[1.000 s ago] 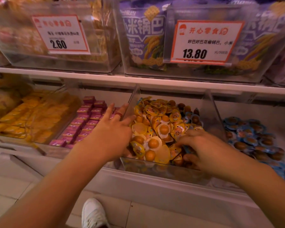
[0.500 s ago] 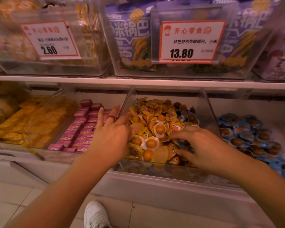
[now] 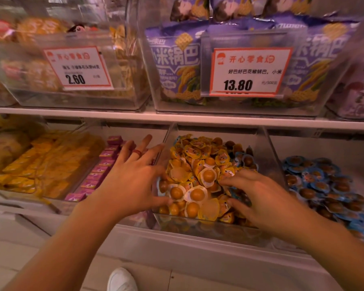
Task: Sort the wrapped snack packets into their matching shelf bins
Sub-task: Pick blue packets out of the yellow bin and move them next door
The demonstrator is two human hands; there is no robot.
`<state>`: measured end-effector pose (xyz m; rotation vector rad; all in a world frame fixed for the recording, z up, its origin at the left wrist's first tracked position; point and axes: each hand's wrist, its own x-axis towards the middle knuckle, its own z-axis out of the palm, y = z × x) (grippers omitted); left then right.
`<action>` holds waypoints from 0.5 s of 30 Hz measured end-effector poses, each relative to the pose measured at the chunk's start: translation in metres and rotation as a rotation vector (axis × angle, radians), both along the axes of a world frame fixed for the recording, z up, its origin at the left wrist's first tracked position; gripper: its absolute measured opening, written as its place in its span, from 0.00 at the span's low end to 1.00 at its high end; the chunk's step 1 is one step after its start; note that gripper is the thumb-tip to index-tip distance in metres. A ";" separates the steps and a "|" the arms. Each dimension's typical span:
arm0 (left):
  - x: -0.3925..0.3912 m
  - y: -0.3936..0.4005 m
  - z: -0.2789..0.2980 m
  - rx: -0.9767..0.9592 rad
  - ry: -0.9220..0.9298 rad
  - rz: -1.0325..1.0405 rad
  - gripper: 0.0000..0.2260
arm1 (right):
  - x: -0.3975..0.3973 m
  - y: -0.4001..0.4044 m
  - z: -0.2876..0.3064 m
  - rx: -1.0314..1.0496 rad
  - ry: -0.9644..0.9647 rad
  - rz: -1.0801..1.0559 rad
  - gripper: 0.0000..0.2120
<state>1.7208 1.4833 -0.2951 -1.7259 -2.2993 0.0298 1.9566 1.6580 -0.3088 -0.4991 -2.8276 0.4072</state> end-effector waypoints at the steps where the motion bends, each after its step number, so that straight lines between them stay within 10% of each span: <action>1: 0.003 0.001 0.001 -0.007 -0.037 0.031 0.22 | 0.000 0.000 -0.001 -0.007 -0.002 -0.003 0.22; 6: 0.022 0.008 0.005 0.343 -0.194 -0.030 0.10 | -0.001 -0.004 0.000 -0.192 0.137 -0.072 0.18; 11: 0.090 0.038 0.007 0.699 -0.772 -0.207 0.14 | -0.011 -0.025 0.020 -1.629 0.557 -0.256 0.12; 15: 0.117 0.068 -0.008 0.580 -0.836 -0.231 0.19 | -0.004 -0.029 0.030 -1.777 0.521 -0.154 0.18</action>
